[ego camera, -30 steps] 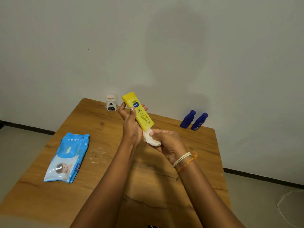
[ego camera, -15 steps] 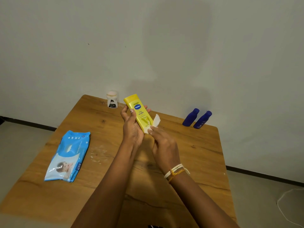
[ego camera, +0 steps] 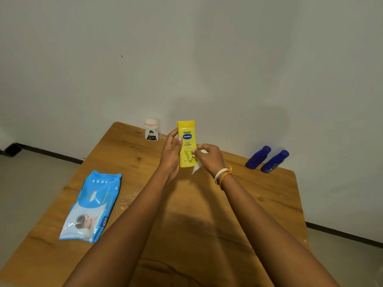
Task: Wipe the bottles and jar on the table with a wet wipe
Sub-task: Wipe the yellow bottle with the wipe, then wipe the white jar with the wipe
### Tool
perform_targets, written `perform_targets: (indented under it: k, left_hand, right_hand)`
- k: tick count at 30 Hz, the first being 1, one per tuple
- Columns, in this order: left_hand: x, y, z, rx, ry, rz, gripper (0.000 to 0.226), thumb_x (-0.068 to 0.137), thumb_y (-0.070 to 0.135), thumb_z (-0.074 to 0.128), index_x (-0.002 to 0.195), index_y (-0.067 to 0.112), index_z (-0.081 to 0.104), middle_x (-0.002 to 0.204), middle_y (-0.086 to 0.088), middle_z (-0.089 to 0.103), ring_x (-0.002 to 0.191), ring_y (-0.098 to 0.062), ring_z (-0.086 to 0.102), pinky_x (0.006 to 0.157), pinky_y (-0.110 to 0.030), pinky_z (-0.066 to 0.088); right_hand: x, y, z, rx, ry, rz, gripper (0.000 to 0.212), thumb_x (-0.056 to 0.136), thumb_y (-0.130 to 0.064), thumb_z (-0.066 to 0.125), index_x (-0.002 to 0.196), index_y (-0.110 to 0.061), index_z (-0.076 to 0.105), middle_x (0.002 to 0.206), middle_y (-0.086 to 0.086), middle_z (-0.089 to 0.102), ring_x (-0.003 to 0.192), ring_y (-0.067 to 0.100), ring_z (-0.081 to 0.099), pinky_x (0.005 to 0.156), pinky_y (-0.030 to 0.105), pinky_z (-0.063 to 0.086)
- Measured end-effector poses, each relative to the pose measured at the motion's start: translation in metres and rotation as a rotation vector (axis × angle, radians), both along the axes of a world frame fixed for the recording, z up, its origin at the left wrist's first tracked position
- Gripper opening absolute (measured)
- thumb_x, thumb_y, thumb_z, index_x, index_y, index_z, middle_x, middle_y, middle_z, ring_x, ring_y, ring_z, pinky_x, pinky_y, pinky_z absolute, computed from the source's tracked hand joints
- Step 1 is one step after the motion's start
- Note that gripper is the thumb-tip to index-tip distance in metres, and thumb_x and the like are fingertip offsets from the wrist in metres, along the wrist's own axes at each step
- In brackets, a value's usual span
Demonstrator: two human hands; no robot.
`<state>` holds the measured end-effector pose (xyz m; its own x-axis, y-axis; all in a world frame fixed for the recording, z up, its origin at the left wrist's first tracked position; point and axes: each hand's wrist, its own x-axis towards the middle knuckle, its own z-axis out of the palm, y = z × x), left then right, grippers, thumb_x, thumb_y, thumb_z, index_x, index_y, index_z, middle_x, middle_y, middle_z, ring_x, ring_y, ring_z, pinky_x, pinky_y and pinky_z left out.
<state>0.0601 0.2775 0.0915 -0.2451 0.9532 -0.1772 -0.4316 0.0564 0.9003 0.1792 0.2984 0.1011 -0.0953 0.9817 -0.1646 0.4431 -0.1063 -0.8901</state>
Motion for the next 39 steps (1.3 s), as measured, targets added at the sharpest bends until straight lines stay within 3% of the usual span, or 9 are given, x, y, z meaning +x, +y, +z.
perform_targets:
  k: [4, 8, 17, 23, 27, 31, 34, 37, 39]
  left_hand:
    - [-0.028, 0.043, -0.025, -0.066, 0.159, -0.037, 0.04, 0.099, 0.012, 0.047, 0.139, 0.01, 0.046, 0.127, -0.019, 0.06, 0.103, -0.03, 0.063, 0.085, -0.041, 0.054]
    - [-0.051, 0.087, -0.062, -0.145, 0.29, 0.062, 0.037, 0.095, 0.006, 0.054, 0.132, 0.006, 0.055, 0.128, -0.015, 0.061, 0.115, -0.027, 0.061, 0.096, -0.04, 0.051]
    - [-0.081, 0.145, -0.133, -0.244, 0.437, 0.266, 0.026, 0.088, 0.01, 0.065, 0.114, 0.007, 0.069, 0.115, -0.009, 0.069, 0.104, -0.021, 0.065, 0.092, -0.036, 0.054]
    - [-0.084, 0.149, -0.143, -0.209, 0.498, 0.308, 0.028, 0.088, 0.009, 0.066, 0.115, 0.006, 0.068, 0.114, -0.008, 0.07, 0.092, -0.009, 0.063, 0.07, -0.008, 0.051]
    - [-0.08, 0.15, -0.139, -0.225, 0.457, 0.305, 0.03, 0.086, 0.006, 0.067, 0.116, 0.003, 0.067, 0.115, -0.011, 0.069, 0.098, -0.016, 0.066, 0.079, -0.021, 0.056]
    - [-0.076, 0.15, -0.141, -0.225, 0.472, 0.321, 0.034, 0.086, 0.003, 0.067, 0.12, 0.001, 0.064, 0.117, -0.012, 0.068, 0.093, -0.009, 0.062, 0.066, -0.005, 0.051]
    - [-0.074, 0.148, -0.141, -0.246, 0.468, 0.343, 0.039, 0.085, 0.003, 0.068, 0.123, 0.001, 0.062, 0.12, -0.012, 0.067, 0.103, -0.013, 0.064, 0.073, -0.01, 0.051]
    - [-0.072, 0.14, -0.14, -0.272, 0.445, 0.351, 0.043, 0.083, 0.003, 0.07, 0.124, -0.001, 0.06, 0.121, -0.014, 0.066, 0.108, -0.018, 0.064, 0.084, -0.018, 0.051]
    - [-0.07, 0.13, -0.14, -0.304, 0.427, 0.354, 0.044, 0.082, 0.005, 0.072, 0.124, -0.001, 0.06, 0.121, -0.013, 0.066, 0.102, -0.013, 0.064, 0.081, -0.017, 0.05]
  right_hand:
    - [-0.018, 0.047, -0.041, -0.003, 0.002, -0.011, 0.012, 0.082, -0.014, 0.071, 0.089, -0.004, 0.071, 0.104, 0.01, 0.072, 0.098, 0.026, 0.065, 0.09, 0.04, 0.051]
    - [-0.044, 0.088, -0.088, 0.011, 0.0, -0.084, 0.014, 0.082, -0.017, 0.07, 0.095, -0.01, 0.073, 0.097, 0.006, 0.073, 0.089, 0.021, 0.066, 0.078, 0.028, 0.05]
    - [-0.087, 0.145, -0.163, 0.025, -0.003, -0.158, 0.015, 0.081, -0.021, 0.07, 0.094, -0.014, 0.074, 0.093, 0.002, 0.073, 0.088, 0.018, 0.064, 0.072, 0.02, 0.042]
    - [-0.092, 0.153, -0.168, 0.066, -0.01, -0.14, 0.014, 0.083, -0.021, 0.07, 0.094, -0.013, 0.072, 0.095, 0.003, 0.072, 0.087, 0.018, 0.063, 0.074, 0.02, 0.044]
    - [-0.091, 0.15, -0.171, 0.076, -0.018, -0.135, 0.014, 0.082, -0.021, 0.07, 0.094, -0.013, 0.069, 0.095, 0.004, 0.07, 0.089, 0.02, 0.063, 0.077, 0.027, 0.05]
    - [-0.09, 0.149, -0.174, 0.058, -0.008, -0.143, 0.024, 0.08, -0.021, 0.072, 0.102, -0.014, 0.067, 0.102, 0.004, 0.07, 0.092, 0.018, 0.062, 0.083, 0.032, 0.053]
    - [-0.089, 0.146, -0.173, 0.041, -0.003, -0.155, 0.035, 0.078, -0.021, 0.075, 0.111, -0.012, 0.064, 0.111, 0.005, 0.067, 0.098, 0.018, 0.06, 0.086, 0.032, 0.051]
    - [-0.088, 0.135, -0.169, -0.013, 0.045, -0.277, 0.039, 0.078, -0.02, 0.076, 0.112, -0.009, 0.062, 0.115, 0.007, 0.065, 0.101, 0.019, 0.058, 0.089, 0.033, 0.05]
    - [-0.09, 0.124, -0.166, -0.126, 0.136, -0.428, 0.032, 0.078, -0.02, 0.076, 0.105, -0.008, 0.065, 0.11, 0.01, 0.067, 0.097, 0.022, 0.061, 0.088, 0.034, 0.052]
